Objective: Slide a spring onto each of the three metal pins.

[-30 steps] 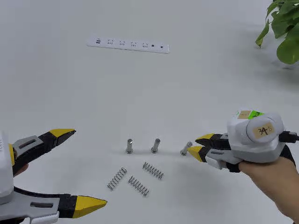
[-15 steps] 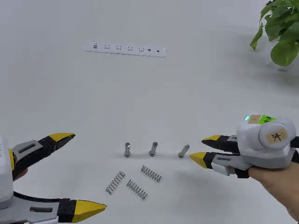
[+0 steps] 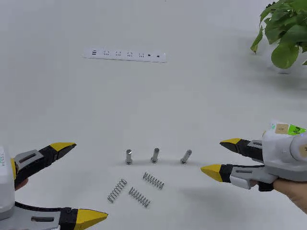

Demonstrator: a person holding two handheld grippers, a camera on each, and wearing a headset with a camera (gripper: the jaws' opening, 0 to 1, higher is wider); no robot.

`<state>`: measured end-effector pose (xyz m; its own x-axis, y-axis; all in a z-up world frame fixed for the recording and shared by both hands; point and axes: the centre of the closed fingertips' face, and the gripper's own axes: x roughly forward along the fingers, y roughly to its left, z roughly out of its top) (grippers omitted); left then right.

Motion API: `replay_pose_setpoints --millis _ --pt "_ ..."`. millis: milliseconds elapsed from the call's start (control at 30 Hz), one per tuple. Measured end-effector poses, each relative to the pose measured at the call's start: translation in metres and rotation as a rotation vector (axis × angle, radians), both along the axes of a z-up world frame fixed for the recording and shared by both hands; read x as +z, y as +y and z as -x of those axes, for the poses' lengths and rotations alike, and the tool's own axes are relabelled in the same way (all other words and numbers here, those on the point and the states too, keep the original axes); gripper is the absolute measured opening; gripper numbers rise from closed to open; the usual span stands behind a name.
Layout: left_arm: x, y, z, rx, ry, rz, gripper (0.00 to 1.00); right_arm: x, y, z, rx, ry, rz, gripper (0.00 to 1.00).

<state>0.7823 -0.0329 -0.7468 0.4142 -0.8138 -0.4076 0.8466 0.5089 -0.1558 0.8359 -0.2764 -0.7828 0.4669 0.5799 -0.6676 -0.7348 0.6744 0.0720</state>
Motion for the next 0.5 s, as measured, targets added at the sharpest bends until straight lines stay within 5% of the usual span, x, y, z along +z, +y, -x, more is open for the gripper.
replay_pose_setpoints --millis 500 --pt "-0.022 -0.004 -0.001 -0.008 0.04 -0.112 0.86 0.007 -0.017 0.018 0.042 -0.04 -0.041 0.79"
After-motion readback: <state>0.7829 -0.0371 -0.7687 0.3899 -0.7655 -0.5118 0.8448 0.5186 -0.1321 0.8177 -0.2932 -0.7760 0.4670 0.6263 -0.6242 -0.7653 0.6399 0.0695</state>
